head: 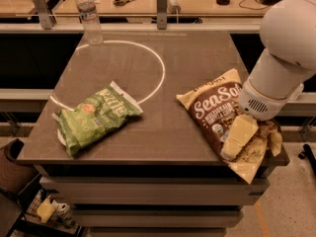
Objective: Move brown chip bag near water bottle
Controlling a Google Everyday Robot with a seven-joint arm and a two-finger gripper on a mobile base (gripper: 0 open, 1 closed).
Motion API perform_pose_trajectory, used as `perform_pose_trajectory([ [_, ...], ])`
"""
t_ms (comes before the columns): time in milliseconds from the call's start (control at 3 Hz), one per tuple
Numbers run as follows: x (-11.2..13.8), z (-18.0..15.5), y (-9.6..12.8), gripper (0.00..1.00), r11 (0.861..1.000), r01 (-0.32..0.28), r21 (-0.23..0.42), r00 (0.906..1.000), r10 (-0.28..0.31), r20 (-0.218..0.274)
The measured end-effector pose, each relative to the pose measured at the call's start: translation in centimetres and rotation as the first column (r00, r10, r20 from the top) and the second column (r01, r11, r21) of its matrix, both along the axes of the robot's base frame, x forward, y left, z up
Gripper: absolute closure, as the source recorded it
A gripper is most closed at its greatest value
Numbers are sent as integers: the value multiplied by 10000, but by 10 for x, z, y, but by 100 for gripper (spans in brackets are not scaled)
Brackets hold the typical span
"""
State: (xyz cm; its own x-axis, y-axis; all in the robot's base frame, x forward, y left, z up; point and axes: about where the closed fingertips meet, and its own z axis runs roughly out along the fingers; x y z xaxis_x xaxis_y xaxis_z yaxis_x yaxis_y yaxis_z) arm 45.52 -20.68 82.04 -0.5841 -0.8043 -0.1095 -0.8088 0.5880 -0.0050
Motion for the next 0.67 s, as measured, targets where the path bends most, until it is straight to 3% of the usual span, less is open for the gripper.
perform_pose_trajectory([
  [667, 0, 1, 0, 64, 10000, -1, -6, 10000, 1, 22],
])
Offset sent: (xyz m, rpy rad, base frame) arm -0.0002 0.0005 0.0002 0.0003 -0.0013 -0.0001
